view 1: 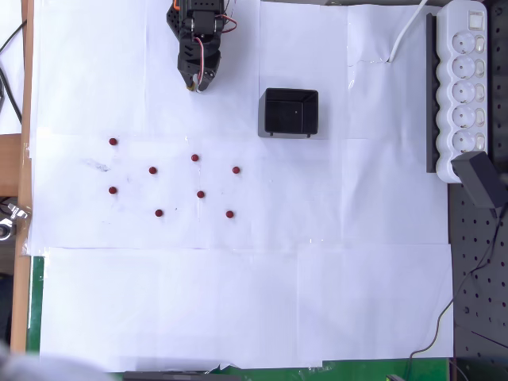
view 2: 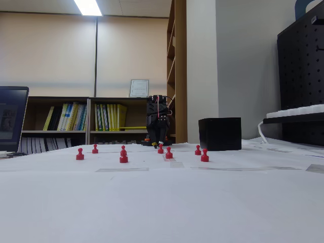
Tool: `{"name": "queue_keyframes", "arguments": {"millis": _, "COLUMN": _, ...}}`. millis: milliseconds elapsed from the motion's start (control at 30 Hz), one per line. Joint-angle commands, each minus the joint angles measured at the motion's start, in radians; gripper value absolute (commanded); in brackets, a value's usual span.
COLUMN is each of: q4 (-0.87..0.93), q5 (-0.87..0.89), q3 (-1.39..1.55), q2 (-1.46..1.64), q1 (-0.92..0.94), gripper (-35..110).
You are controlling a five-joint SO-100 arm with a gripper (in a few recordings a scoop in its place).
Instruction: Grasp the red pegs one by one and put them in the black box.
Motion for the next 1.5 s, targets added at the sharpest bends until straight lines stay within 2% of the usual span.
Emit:
{"name": "queue_keyframes", "arguments": {"millis": 0, "q4": 0.018, "q5": 0.101, "q3": -0.008, "q2": -0.003, "q1": -0.015, "gripper": 1}}
{"name": "queue_keyframes", "arguments": {"millis": 1067, "q4": 0.018, "q5": 0.101, "q3": -0.008, "q2": -0.003, "q1": -0.021, "gripper": 1}}
{"name": "queue_keyframes", "arguments": {"millis": 1300, "q4": 0.018, "q5": 0.101, "q3": -0.008, "q2": -0.003, "q1": -0.074, "gripper": 1}}
{"name": "queue_keyframes", "arguments": {"millis": 1400, "q4": -0.018, "q5": 0.232, "q3": -0.008, "q2": 0.028, "q1": -0.074, "gripper": 1}}
{"name": "queue_keyframes", "arguments": {"millis": 1467, "q4": -0.055, "q5": 0.221, "q3": 0.018, "q2": 0.112, "q1": -0.078, "gripper": 1}}
